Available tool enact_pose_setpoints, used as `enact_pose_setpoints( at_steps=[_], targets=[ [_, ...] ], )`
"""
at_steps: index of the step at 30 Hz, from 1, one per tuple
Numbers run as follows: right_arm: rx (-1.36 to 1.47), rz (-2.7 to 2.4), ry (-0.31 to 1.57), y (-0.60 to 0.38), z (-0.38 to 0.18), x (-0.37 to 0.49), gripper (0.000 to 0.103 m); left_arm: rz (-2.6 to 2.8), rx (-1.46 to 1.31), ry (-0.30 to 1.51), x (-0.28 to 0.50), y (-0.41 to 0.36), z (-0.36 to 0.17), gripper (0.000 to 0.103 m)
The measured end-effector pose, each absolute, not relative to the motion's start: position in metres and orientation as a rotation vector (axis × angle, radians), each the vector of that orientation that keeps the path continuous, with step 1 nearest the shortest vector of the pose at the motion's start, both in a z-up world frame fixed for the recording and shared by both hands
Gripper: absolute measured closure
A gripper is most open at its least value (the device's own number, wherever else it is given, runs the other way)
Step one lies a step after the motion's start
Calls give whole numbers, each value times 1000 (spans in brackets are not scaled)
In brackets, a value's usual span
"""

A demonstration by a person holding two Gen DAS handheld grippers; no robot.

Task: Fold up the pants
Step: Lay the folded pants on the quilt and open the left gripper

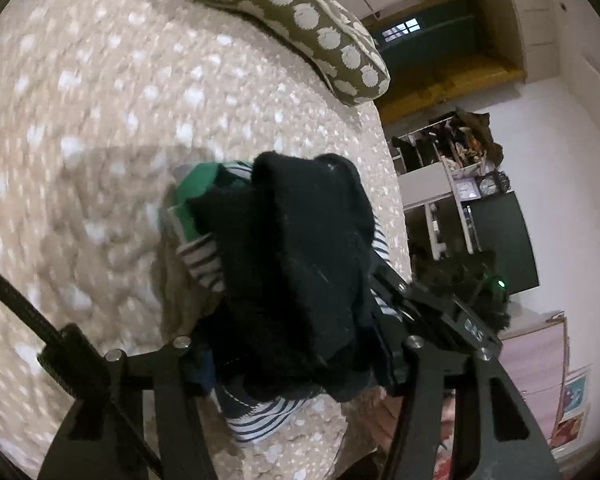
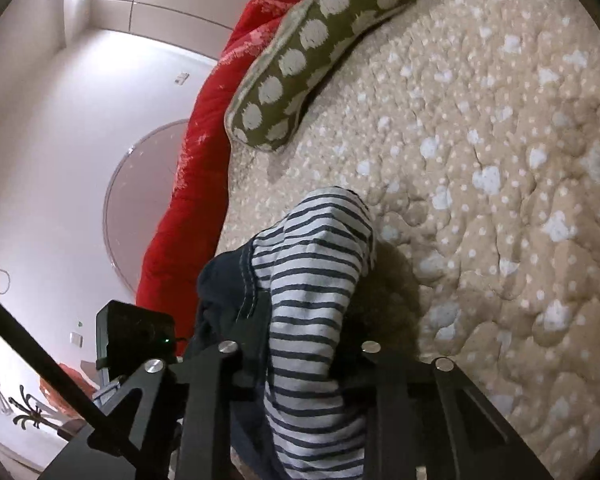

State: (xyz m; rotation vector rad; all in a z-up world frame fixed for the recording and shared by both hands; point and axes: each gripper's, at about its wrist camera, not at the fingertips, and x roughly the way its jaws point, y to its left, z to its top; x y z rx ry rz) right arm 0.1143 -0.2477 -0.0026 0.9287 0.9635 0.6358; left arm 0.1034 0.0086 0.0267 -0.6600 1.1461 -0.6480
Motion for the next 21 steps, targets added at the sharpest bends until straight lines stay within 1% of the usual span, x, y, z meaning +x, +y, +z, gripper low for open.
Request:
enact_pose_setpoints(
  at_steps=[5, 8, 9, 10, 13, 15, 18, 21],
  targets=[
    [909, 584, 908, -252, 14, 126, 78, -589, -558, 1135, 140, 2, 49, 44],
    [858, 491, 949, -252, 2, 138, 75, -516, -536, 1193, 155, -2, 30, 43],
    [820, 446, 967, -252, -2, 140, 69, -508, -553, 1227, 157, -2, 18, 42],
    [800, 412, 974, -254, -7, 140, 57, -513, -581, 1234, 156, 0, 12, 42],
    [837, 393, 968, -266, -9, 135, 53, -532, -616, 1207, 143, 8, 14, 42],
    [799, 359, 926, -272, 9, 129, 53, -543, -643, 1191, 132, 17, 20, 42],
    [721, 373, 822, -272, 47, 118, 51, -536, -628, 1116, 106, 32, 37, 42],
    [618, 446, 799, -244, 75, 115, 51, -473, -558, 1016, 75, 46, 59, 41]
  ],
)
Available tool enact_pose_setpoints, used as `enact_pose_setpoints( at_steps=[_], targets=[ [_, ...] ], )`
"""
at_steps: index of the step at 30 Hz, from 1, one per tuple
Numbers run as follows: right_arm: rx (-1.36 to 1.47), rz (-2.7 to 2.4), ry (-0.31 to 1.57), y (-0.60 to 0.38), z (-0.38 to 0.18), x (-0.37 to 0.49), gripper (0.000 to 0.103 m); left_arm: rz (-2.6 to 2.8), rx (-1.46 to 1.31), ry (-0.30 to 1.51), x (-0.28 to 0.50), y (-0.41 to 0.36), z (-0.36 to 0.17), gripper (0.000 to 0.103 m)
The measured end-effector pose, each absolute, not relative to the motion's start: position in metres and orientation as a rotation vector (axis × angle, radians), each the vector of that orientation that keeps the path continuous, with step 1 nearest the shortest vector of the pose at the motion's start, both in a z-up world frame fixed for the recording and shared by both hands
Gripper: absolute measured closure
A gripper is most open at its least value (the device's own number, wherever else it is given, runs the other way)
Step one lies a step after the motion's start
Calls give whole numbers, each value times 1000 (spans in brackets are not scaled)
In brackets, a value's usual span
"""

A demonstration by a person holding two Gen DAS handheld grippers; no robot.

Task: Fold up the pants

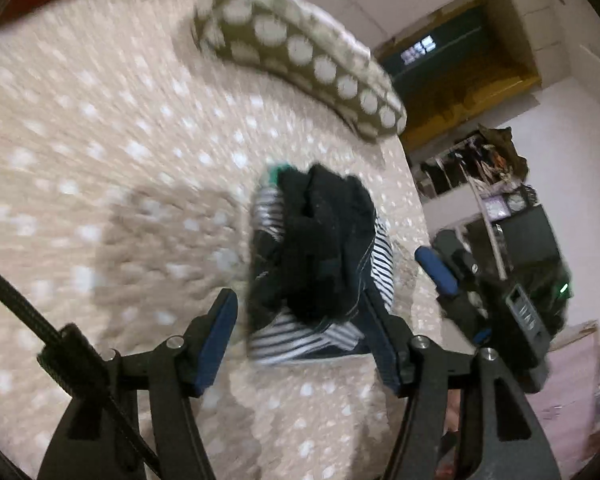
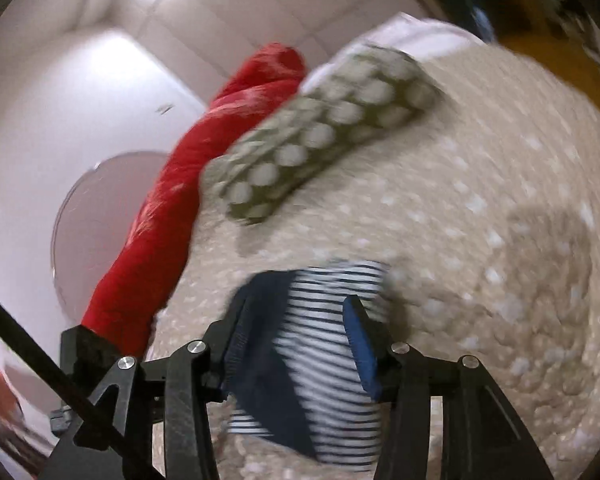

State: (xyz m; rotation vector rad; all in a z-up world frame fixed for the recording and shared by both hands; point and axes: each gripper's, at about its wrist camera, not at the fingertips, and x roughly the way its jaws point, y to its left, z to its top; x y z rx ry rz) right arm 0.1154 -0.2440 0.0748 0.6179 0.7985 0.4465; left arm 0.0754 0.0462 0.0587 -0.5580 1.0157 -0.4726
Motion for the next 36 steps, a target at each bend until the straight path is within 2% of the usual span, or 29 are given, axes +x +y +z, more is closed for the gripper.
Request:
enact_pose_setpoints(
  at_steps=[3, 7, 11, 16, 19, 26, 31, 36],
  targets=[
    [547, 525, 852, -204, 71, 119, 53, -371, -472, 918, 48, 59, 81, 39],
    [599, 562, 1027, -172, 20, 129, 53, -191, -294, 763, 9, 70, 116, 26],
    [641, 541, 974, -183, 35, 113, 53, 38, -104, 544, -33, 68, 157, 12],
    [551, 474, 850, -202, 69, 54, 48, 75, -84, 379, -73, 60, 186, 1],
    [514, 416, 816, -209, 75, 25, 46, -64, -172, 429, -74, 60, 179, 0],
    [472, 328, 819, -232, 69, -27, 43, -153, -157, 638, -65, 39, 147, 0],
    [433, 270, 837, -236, 62, -36, 42, -113, -109, 746, -56, 22, 121, 0],
    [418, 237, 863, -237, 55, -41, 41, -53, -79, 858, -40, 25, 72, 0]
  ],
)
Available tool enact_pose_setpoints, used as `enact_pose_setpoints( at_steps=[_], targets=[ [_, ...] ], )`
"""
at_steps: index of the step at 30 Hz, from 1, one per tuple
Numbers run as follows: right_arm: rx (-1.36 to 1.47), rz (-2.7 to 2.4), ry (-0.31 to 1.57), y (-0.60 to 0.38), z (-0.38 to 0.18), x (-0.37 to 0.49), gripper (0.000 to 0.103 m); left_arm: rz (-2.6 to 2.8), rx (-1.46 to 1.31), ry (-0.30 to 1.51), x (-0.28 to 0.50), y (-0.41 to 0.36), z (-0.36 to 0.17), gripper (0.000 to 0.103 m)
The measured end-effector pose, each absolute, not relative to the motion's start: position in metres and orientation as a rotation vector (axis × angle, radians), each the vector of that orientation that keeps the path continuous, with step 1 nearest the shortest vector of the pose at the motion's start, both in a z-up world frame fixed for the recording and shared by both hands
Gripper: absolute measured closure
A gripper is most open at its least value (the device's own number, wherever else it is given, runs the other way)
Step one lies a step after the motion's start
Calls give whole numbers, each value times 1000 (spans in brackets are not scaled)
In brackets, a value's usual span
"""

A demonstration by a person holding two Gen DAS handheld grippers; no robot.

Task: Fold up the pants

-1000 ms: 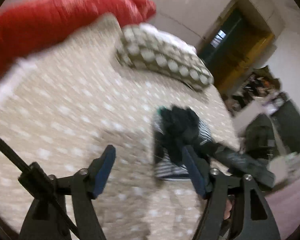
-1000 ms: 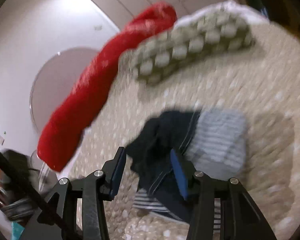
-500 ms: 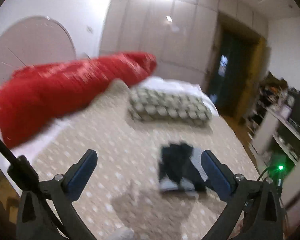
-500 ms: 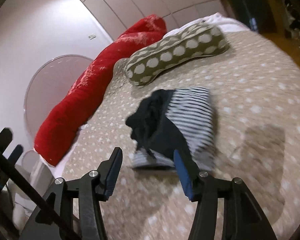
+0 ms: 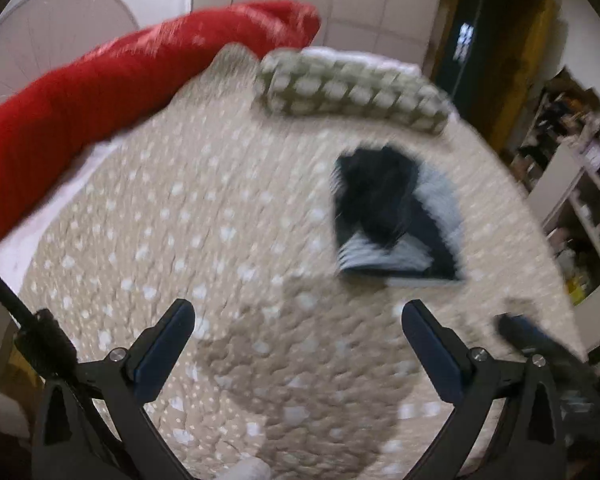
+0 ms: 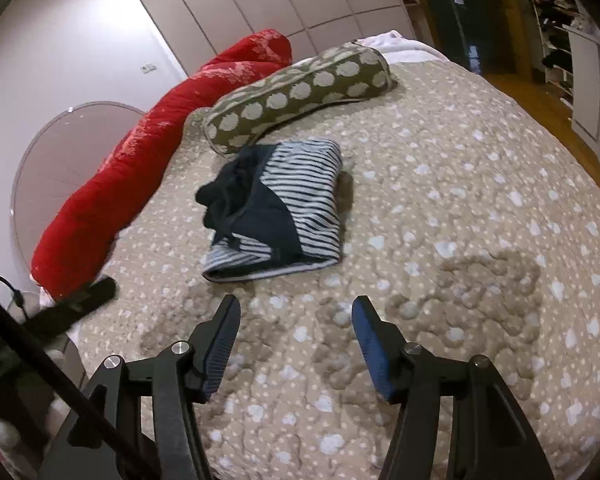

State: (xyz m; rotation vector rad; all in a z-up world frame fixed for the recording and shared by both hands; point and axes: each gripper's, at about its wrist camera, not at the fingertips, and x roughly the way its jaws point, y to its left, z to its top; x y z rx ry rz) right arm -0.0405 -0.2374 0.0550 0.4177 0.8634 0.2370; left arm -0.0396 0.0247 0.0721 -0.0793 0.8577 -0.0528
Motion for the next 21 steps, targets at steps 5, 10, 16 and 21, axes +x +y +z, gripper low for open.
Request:
enact_pose_setpoints(
  at_steps=[5, 10, 16, 21],
  targets=[
    [416, 231, 894, -234, 46, -43, 39, -8, -96, 1053, -18, 36, 14, 0],
    [430, 234, 915, -230, 42, -41, 39, -1, -138, 1079, -18, 40, 5, 0],
    [418, 246, 938, -222, 37, -40, 39, 14, -106, 1115, -17, 32, 3, 0],
    [421, 246, 952, -221, 32, -39, 39, 8, -102, 1134, -17, 32, 3, 0]
  ],
)
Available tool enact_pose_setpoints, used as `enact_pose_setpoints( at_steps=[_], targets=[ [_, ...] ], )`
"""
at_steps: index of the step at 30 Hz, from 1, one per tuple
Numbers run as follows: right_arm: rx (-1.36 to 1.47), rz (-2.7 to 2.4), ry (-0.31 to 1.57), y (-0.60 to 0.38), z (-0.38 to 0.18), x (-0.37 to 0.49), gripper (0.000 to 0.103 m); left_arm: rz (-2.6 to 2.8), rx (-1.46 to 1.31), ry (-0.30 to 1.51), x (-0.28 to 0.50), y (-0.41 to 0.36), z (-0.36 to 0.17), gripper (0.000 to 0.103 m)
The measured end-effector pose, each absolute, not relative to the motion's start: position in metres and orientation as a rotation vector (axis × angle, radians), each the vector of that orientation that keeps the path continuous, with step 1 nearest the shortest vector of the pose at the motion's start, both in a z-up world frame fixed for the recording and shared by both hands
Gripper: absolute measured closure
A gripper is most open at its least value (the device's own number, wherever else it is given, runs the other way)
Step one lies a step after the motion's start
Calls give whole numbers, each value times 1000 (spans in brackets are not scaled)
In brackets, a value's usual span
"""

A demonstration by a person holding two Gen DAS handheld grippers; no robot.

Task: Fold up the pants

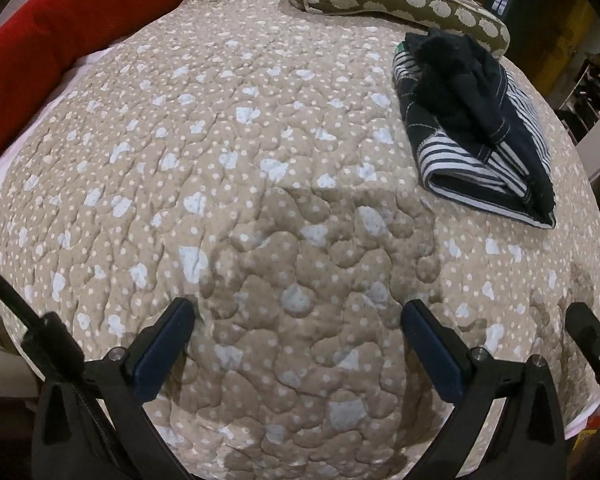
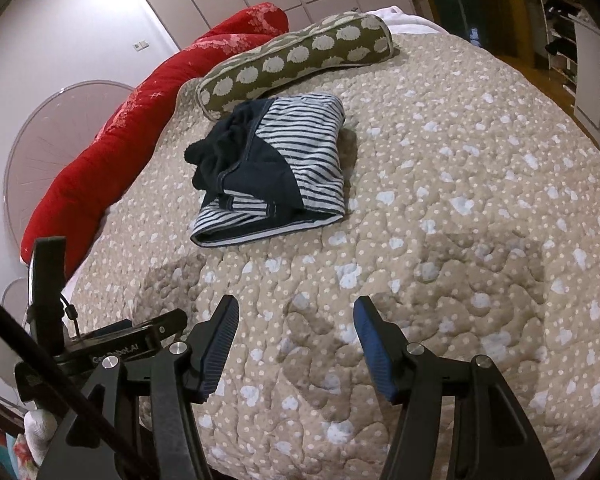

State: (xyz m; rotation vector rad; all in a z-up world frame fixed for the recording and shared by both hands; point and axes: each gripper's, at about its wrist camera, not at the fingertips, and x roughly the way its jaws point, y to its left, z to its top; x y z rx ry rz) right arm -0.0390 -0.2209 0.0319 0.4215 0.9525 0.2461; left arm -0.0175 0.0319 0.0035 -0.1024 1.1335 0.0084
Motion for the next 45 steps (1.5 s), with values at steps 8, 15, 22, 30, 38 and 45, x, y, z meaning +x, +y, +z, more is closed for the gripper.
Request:
enact_pose_setpoints(
  at_steps=[8, 15, 22, 30, 38, 45],
  targets=[
    [434, 241, 953, -223, 29, -39, 39, 9, -57, 1104, -20, 31, 1, 0],
    [435, 248, 958, -221, 28, -39, 39, -8, -88, 1118, -15, 34, 1, 0],
    [420, 249, 969, -217, 24, -39, 39, 12, -98, 1091, -14, 34, 1, 0],
    [383, 259, 967, -209, 25, -41, 39, -46, -81, 994, -18, 36, 3, 0],
    [306, 268, 915, -198, 38, -46, 39, -49, -100, 884, -34, 50, 49, 0],
    [264, 255, 902, -193, 49, -32, 38, -135, -108, 791, -49, 37, 103, 0]
  ],
)
